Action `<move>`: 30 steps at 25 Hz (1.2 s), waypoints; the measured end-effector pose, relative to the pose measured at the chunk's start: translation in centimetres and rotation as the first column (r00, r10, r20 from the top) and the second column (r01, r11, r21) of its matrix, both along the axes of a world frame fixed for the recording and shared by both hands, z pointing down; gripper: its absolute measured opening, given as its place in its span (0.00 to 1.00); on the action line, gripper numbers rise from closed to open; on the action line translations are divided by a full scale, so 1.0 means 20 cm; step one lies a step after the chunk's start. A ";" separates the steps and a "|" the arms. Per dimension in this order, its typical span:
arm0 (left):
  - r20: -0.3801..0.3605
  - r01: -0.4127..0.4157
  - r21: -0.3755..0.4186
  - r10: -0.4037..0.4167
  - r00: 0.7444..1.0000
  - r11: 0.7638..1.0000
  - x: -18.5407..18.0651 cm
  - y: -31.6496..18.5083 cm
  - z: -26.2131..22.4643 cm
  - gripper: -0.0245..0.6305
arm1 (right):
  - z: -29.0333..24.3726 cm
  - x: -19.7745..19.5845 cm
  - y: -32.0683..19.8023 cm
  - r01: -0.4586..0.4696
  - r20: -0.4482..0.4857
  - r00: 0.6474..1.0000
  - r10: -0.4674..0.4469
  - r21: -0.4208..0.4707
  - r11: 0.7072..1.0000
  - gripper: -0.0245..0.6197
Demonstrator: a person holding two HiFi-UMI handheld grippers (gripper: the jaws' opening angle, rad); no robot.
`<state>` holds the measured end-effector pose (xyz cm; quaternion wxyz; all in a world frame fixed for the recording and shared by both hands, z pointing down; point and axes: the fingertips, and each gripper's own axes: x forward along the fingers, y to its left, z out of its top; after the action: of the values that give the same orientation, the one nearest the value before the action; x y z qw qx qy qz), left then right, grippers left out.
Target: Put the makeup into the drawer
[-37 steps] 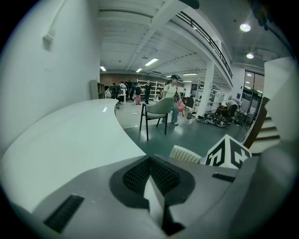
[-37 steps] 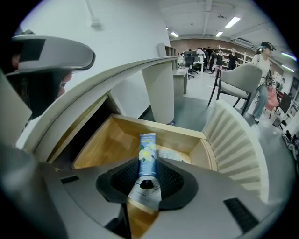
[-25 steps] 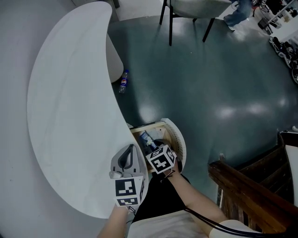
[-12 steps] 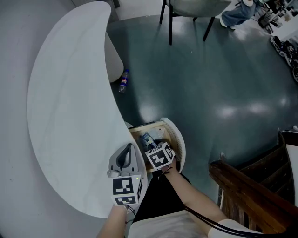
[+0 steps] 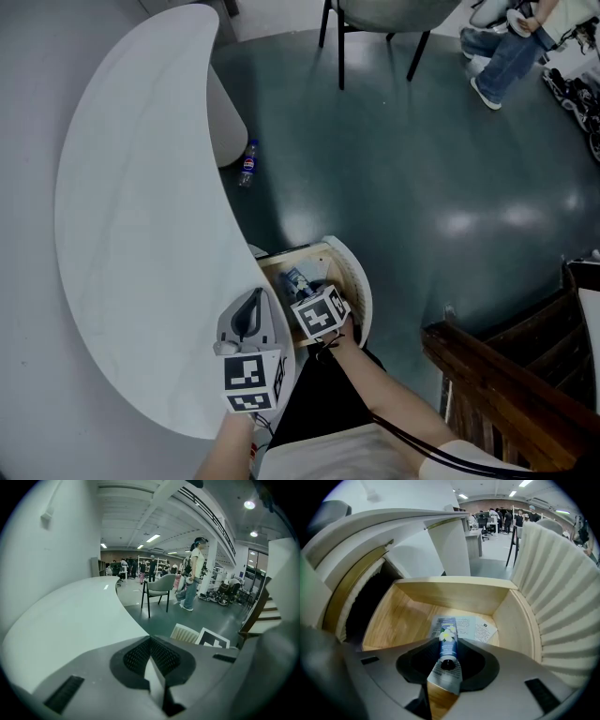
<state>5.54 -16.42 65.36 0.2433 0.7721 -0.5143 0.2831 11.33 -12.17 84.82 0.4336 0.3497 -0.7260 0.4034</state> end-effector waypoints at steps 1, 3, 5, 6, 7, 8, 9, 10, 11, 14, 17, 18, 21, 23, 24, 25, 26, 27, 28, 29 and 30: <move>-0.001 0.001 0.001 -0.001 1.000 1.000 0.00 0.00 0.00 0.06 | 0.00 0.00 0.00 -0.001 0.000 1.000 0.001 0.000 1.000 0.24; -0.007 0.005 0.001 -0.005 1.000 1.000 0.00 0.00 0.00 0.06 | 0.00 0.00 0.00 -0.005 0.003 1.000 0.005 0.004 1.000 0.24; -0.012 0.012 0.000 -0.012 1.000 1.000 -0.01 0.00 0.01 0.06 | 0.00 0.00 0.00 -0.010 0.013 1.000 0.010 0.005 1.000 0.24; -0.013 0.015 -0.001 -0.015 1.000 1.000 -0.01 0.00 0.01 0.06 | 0.00 -0.01 0.00 -0.011 0.020 1.000 0.011 0.006 1.000 0.24; -0.012 0.019 -0.001 -0.019 1.000 1.000 -0.01 0.00 0.01 0.06 | 0.00 -0.01 -0.01 -0.013 0.027 1.000 0.012 0.008 1.000 0.24; -0.011 0.025 -0.002 -0.025 1.000 1.000 -0.02 0.00 0.01 0.06 | -0.01 -0.01 -0.01 -0.013 0.034 0.999 0.013 0.009 1.000 0.24; -0.010 0.031 -0.003 -0.031 0.999 1.000 -0.02 0.00 0.01 0.06 | -0.01 -0.01 -0.01 -0.014 0.041 0.999 0.013 0.009 1.000 0.24; -0.009 0.039 -0.002 -0.039 0.999 0.999 -0.03 0.01 0.01 0.06 | -0.02 -0.02 -0.01 -0.014 0.047 0.999 0.013 0.009 1.000 0.24; -0.007 0.046 0.000 -0.046 0.999 0.999 -0.03 0.01 0.00 0.06 | -0.04 -0.02 -0.01 -0.013 0.053 0.999 0.012 0.010 1.000 0.24; -0.001 0.073 0.004 -0.073 0.997 0.997 -0.05 0.03 0.00 0.06 | -0.09 -0.03 -0.01 0.007 0.071 0.997 -0.007 0.013 1.000 0.24; 0.001 0.102 0.014 -0.102 0.995 0.995 -0.06 0.04 -0.03 0.06 | -0.08 -0.03 0.00 0.018 0.088 0.996 -0.022 0.047 0.999 0.24; 0.000 0.112 0.018 -0.112 0.994 0.994 -0.06 0.05 -0.04 0.06 | -0.11 -0.03 -0.01 0.020 0.099 0.995 -0.025 0.050 0.999 0.24; 0.002 0.147 0.035 -0.147 0.989 0.988 -0.06 0.07 -0.09 0.06 | -0.26 -0.04 -0.03 0.015 0.147 0.989 -0.025 0.069 0.997 0.24; 0.003 0.173 0.044 -0.173 0.985 0.984 -0.06 0.10 -0.13 0.06 | -0.34 -0.02 -0.03 0.025 0.160 0.986 -0.040 0.094 0.995 0.24; 0.004 0.184 0.047 -0.184 0.983 0.982 -0.06 0.12 -0.15 0.06 | -0.38 -0.01 -0.03 0.033 0.164 0.985 -0.050 0.103 0.994 0.24; 0.006 0.195 0.051 -0.195 0.981 0.980 -0.07 0.13 -0.17 0.06 | -0.42 0.01 -0.02 0.040 0.169 0.984 -0.059 0.110 0.993 0.24; 0.007 0.206 0.054 -0.207 0.978 0.977 -0.07 0.15 -0.19 0.06 | -0.46 0.02 -0.01 0.049 0.172 0.983 -0.069 0.118 0.992 0.24; 0.008 0.218 0.058 -0.218 0.976 0.974 -0.08 0.17 -0.22 0.06 | -0.50 0.03 -0.01 0.059 0.175 0.981 -0.081 0.127 0.990 0.24; 0.009 0.229 0.062 -0.230 0.973 0.972 -0.08 0.18 -0.24 0.06 | -0.54 0.04 0.00 0.070 0.176 0.980 -0.093 0.136 0.988 0.24; 0.010 0.237 0.068 -0.239 0.971 0.969 -0.09 0.20 -0.27 0.06 | -0.59 0.05 0.01 0.079 0.180 0.978 -0.105 0.144 0.986 0.24; 0.013 0.243 0.076 -0.244 0.970 0.967 -0.09 0.22 -0.31 0.06 | -0.64 0.06 0.02 0.085 0.187 0.976 -0.113 0.153 0.985 0.24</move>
<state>3.80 -12.07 59.22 0.2417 0.7084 -0.6181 0.2405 12.55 -11.86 72.05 0.3535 0.3023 -0.8087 0.3600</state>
